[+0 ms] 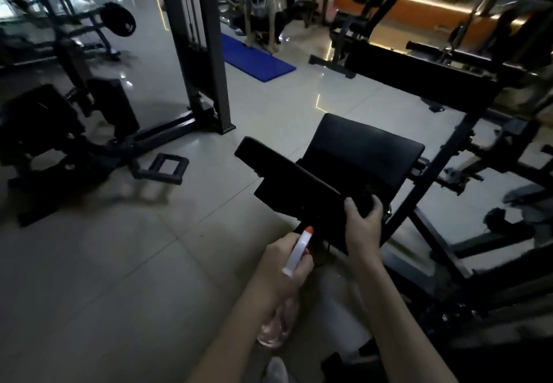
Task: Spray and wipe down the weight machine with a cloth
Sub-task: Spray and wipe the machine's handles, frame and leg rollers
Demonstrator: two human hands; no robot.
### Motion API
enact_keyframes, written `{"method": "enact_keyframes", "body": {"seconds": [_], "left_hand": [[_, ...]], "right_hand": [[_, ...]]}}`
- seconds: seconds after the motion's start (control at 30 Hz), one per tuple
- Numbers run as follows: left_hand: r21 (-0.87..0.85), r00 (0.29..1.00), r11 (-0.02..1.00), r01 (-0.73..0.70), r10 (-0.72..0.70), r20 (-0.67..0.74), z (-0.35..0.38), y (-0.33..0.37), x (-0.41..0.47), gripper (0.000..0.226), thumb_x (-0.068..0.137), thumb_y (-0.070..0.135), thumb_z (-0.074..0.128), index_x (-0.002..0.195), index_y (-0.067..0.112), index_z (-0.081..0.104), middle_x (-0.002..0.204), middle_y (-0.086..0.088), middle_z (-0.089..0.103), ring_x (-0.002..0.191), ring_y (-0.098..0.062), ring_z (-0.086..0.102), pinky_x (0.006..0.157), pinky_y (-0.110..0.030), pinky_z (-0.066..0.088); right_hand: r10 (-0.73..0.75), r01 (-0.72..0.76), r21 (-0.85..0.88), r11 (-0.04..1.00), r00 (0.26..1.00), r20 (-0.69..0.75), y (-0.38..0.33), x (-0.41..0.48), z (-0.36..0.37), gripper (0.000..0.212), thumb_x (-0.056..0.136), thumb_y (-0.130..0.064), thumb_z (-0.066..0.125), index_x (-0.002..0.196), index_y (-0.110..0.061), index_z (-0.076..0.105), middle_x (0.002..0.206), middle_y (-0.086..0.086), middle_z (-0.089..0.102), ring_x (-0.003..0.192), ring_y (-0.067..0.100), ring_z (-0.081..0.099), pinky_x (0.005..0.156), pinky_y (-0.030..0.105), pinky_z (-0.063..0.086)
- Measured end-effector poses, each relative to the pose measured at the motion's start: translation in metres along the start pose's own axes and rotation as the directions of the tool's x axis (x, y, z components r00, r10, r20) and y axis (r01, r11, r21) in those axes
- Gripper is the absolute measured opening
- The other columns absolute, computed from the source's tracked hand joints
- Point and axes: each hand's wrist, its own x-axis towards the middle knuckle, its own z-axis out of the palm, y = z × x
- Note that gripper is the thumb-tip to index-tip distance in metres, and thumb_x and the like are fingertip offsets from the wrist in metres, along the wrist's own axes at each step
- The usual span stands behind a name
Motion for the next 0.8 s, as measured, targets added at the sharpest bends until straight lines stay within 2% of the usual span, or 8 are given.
{"method": "enact_keyframes", "body": {"seconds": [0.07, 0.17, 0.33, 0.43, 0.5, 0.57, 0.7, 0.8], "left_hand": [[0.035, 0.999, 0.999, -0.036, 0.036, 0.013, 0.004, 0.003, 0.009, 0.022, 0.084, 0.028, 0.052, 0.085, 0.006, 0.055, 0.075, -0.004, 0.056, 0.065, -0.015, 0.052, 0.058, -0.022, 0.038], [0.083, 0.997, 0.993, -0.082, 0.081, 0.018, 0.004, 0.005, 0.023, 0.029, 0.085, 0.036, 0.049, 0.087, 0.008, 0.055, 0.076, 0.001, 0.052, 0.065, -0.011, 0.049, 0.057, -0.015, 0.036], [0.012, 0.998, 0.999, -0.046, 0.046, 0.032, -0.005, 0.004, 0.040, 0.052, 0.082, 0.053, 0.041, 0.091, 0.006, 0.061, 0.080, -0.008, 0.062, 0.070, -0.017, 0.058, 0.062, -0.030, 0.046], [-0.016, 0.994, 0.999, -0.050, 0.051, 0.099, -0.010, 0.000, 0.048, 0.045, 0.083, 0.053, 0.039, 0.081, 0.012, 0.058, 0.074, -0.006, 0.060, 0.064, -0.019, 0.057, 0.059, -0.037, 0.046], [-0.037, 0.994, 0.999, -0.027, 0.031, 0.109, -0.014, -0.003, 0.052, 0.042, 0.084, 0.051, 0.041, 0.073, 0.013, 0.055, 0.068, -0.007, 0.059, 0.060, -0.021, 0.056, 0.056, -0.041, 0.046], [-0.048, 0.995, 0.999, 0.016, -0.011, 0.102, -0.021, -0.006, 0.055, 0.047, 0.083, 0.052, 0.041, 0.071, 0.009, 0.056, 0.065, -0.010, 0.059, 0.058, -0.024, 0.057, 0.055, -0.045, 0.046], [-0.062, 0.996, 0.996, 0.070, -0.067, 0.058, -0.040, -0.013, 0.061, 0.053, 0.079, 0.057, 0.038, 0.071, 0.009, 0.057, 0.063, -0.010, 0.060, 0.056, -0.022, 0.055, 0.054, -0.040, 0.043], [-0.045, 0.994, 0.993, 0.105, -0.103, 0.048, -0.055, -0.019, 0.067, 0.048, 0.084, 0.054, 0.040, 0.068, 0.011, 0.055, 0.061, -0.010, 0.059, 0.055, -0.022, 0.055, 0.053, -0.037, 0.041]], "right_hand": [[-0.026, 0.031, -0.050, 0.998, 0.996, 0.086, 0.006, 0.005, 0.013, 0.046, 0.096, -0.026, 0.051, 0.138, -0.021, 0.035, 0.125, 0.003, 0.051, 0.113, 0.017, 0.050, 0.097, 0.032, 0.042], [-0.005, 0.011, -0.057, 0.998, 0.994, 0.108, 0.015, 0.012, 0.014, 0.042, 0.097, -0.029, 0.049, 0.137, -0.024, 0.035, 0.125, 0.003, 0.052, 0.115, 0.019, 0.051, 0.099, 0.037, 0.042], [0.030, -0.030, 0.001, 1.000, 0.992, 0.126, 0.020, 0.020, 0.014, 0.036, 0.097, -0.029, 0.050, 0.131, -0.029, 0.039, 0.124, 0.005, 0.054, 0.116, 0.024, 0.052, 0.101, 0.045, 0.043], [0.043, -0.047, 0.040, 0.998, 0.994, 0.099, 0.020, 0.021, 0.018, 0.029, 0.098, -0.026, 0.049, 0.124, -0.033, 0.039, 0.111, -0.001, 0.056, 0.108, 0.021, 0.055, 0.095, 0.040, 0.046], [0.051, -0.054, 0.045, 0.997, 0.996, 0.072, 0.019, 0.020, 0.020, 0.032, 0.098, -0.025, 0.048, 0.128, -0.030, 0.039, 0.112, 0.000, 0.055, 0.106, 0.020, 0.055, 0.092, 0.036, 0.046], [0.063, -0.065, 0.056, 0.996, 0.997, 0.037, 0.019, 0.020, 0.022, 0.031, 0.098, -0.023, 0.049, 0.127, -0.028, 0.040, 0.116, 0.006, 0.055, 0.107, 0.022, 0.055, 0.093, 0.039, 0.047], [0.099, -0.097, 0.088, 0.991, 0.995, -0.021, 0.019, 0.020, 0.027, 0.033, 0.097, -0.023, 0.049, 0.128, -0.028, 0.040, 0.117, 0.007, 0.053, 0.108, 0.026, 0.055, 0.095, 0.045, 0.047], [0.114, -0.107, 0.110, 0.988, 0.991, -0.065, 0.021, 0.019, 0.030, 0.035, 0.097, -0.024, 0.050, 0.130, -0.029, 0.041, 0.123, 0.010, 0.051, 0.110, 0.026, 0.054, 0.097, 0.047, 0.046]]}}
